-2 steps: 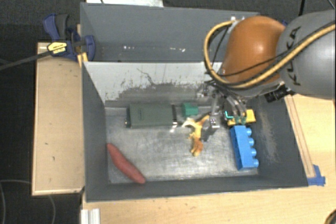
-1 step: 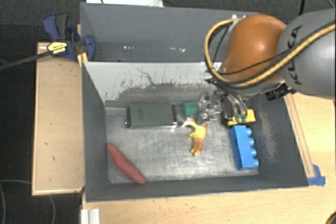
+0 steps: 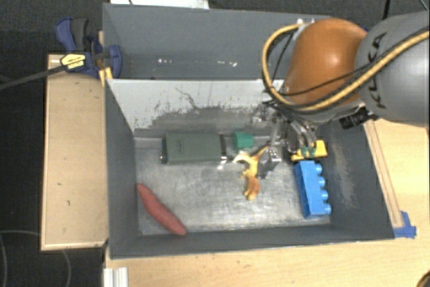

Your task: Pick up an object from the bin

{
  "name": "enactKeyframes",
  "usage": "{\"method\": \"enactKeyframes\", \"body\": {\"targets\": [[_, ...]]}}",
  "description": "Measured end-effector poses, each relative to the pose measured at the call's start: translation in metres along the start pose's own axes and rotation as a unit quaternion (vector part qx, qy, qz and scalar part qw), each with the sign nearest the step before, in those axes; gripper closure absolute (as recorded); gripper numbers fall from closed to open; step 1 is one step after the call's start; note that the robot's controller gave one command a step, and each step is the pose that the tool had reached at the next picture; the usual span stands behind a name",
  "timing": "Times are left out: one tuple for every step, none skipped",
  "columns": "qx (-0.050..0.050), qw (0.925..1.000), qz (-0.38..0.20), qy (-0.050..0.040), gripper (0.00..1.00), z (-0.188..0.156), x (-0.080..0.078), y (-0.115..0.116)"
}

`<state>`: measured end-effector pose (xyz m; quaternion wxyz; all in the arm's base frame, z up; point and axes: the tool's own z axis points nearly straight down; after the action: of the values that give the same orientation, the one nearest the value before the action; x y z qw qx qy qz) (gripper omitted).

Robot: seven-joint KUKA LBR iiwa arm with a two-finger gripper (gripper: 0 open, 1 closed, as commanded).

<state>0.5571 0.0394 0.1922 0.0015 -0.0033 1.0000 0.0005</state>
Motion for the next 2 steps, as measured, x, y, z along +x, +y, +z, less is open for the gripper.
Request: {"method": "enactKeyframes", "body": {"targets": [[0.0, 1.0, 0.001, 0.0, 1.0, 0.0, 0.0, 0.0], [0.0, 1.0, 0.001, 0.0, 0.0, 0.0, 0.0, -0.0001]]}}
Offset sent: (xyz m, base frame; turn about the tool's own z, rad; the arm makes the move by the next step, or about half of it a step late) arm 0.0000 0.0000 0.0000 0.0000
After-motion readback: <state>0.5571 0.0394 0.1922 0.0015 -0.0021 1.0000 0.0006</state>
